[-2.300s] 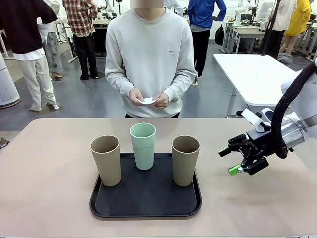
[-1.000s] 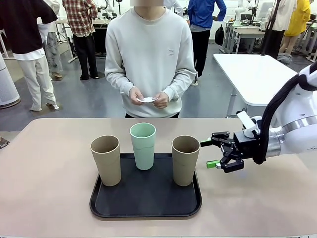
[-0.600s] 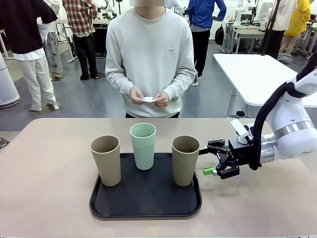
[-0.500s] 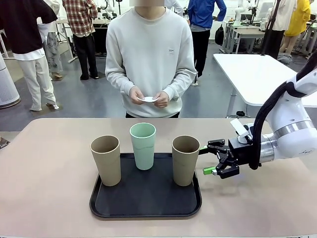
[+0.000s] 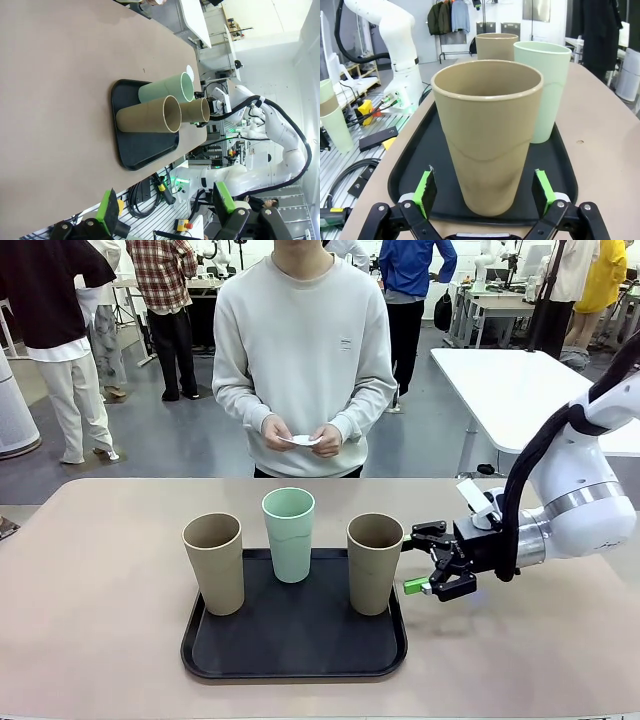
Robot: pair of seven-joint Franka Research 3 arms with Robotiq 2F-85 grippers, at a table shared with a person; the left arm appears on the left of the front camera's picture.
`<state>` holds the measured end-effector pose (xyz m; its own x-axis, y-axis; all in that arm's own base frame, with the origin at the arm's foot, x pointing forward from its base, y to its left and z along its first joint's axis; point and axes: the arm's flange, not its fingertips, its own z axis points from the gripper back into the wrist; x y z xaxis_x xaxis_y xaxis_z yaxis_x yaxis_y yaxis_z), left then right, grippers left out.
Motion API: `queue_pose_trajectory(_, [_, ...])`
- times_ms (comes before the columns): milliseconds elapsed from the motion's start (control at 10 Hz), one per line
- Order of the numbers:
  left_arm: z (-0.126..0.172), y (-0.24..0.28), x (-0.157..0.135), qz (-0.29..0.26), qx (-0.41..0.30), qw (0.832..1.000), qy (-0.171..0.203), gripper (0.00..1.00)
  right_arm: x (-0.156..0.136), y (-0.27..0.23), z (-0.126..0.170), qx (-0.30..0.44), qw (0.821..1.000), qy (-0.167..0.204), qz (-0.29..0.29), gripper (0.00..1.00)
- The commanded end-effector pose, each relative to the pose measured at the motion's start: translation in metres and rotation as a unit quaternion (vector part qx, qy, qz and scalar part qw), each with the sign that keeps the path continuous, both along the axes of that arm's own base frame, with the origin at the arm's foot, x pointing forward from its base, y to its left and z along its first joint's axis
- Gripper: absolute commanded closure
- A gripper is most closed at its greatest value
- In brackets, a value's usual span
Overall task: Place coasters on the table and set cups on them.
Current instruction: Pick up one Reusable plastic cup and place it on a coaster set by the human.
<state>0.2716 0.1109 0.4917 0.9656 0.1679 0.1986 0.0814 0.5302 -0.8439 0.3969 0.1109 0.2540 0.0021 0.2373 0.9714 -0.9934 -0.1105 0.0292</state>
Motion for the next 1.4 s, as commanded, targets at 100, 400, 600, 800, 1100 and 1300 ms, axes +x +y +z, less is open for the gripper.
queue_pose_trajectory(100, [0.0, 0.0, 0.0, -0.005, -0.004, 1.0, -0.005, 0.0, 0.008, 0.024, -0.001, -0.005, 1.0, 0.011, 0.005, 0.0])
queue_pose_trajectory(400, [0.0, 0.0, 0.0, -0.005, -0.004, 1.0, -0.005, 0.0, 0.008, 0.036, -0.004, -0.009, 1.0, 0.012, 0.026, 0.0])
queue_pose_trajectory(600, [0.0, 0.0, 0.0, -0.005, -0.004, 1.0, -0.005, 0.0, 0.008, 0.046, -0.005, -0.01, 0.999, 0.02, 0.034, 0.0])
queue_pose_trajectory(800, [0.0, 0.0, 0.0, -0.005, -0.004, 1.0, -0.005, 0.0, 0.011, 0.052, -0.005, -0.013, 0.999, 0.026, 0.025, 0.0])
queue_pose_trajectory(1100, [0.0, 0.0, 0.0, -0.005, -0.004, 1.0, -0.005, 0.0, 0.02, 0.055, -0.006, -0.012, 1.0, 0.024, 0.016, 0.0])
queue_pose_trajectory(1300, [0.0, 0.0, 0.0, -0.005, -0.004, 1.0, -0.005, 0.0, 0.025, 0.063, -0.006, -0.011, 0.999, 0.024, 0.021, 0.0])
